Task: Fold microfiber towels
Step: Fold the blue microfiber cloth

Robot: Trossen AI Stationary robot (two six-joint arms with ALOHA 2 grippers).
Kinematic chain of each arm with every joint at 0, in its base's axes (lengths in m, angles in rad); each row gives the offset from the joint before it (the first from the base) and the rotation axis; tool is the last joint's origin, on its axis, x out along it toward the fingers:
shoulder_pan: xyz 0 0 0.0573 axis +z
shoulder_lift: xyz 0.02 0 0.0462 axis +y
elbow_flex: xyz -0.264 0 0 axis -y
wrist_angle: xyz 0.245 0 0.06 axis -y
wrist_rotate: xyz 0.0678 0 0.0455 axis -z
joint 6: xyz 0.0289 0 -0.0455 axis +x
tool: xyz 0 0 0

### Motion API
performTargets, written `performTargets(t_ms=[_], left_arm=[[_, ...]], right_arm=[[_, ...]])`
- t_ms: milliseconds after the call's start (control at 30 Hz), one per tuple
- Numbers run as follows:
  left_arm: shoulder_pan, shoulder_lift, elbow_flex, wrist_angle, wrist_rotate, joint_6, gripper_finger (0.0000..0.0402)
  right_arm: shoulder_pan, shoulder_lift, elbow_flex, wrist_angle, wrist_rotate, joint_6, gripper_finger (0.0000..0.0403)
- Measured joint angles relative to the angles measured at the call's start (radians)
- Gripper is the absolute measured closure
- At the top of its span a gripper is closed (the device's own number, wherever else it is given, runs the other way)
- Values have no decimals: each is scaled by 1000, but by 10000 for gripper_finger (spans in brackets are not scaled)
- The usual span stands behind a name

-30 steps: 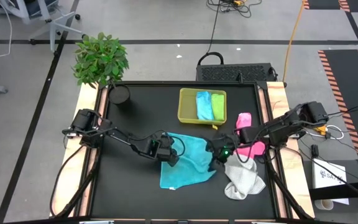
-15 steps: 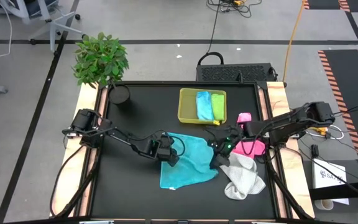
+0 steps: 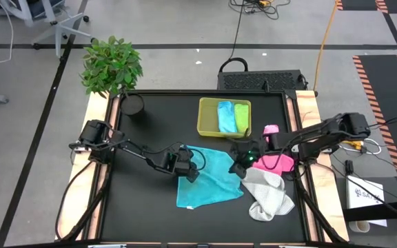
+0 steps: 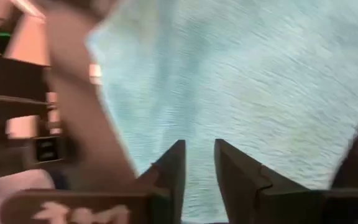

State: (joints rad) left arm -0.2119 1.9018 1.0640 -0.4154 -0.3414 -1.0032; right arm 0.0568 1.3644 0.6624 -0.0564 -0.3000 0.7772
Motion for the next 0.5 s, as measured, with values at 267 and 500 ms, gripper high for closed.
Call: performTargets(t_ms=[267, 500], left_arm=[[0, 0, 0, 0, 8, -17, 259], [0, 0, 0, -2, 19, -21, 259]], right_arm=[[37, 139, 0, 43, 113, 17, 396], [8, 153, 0, -31, 267, -104, 402]])
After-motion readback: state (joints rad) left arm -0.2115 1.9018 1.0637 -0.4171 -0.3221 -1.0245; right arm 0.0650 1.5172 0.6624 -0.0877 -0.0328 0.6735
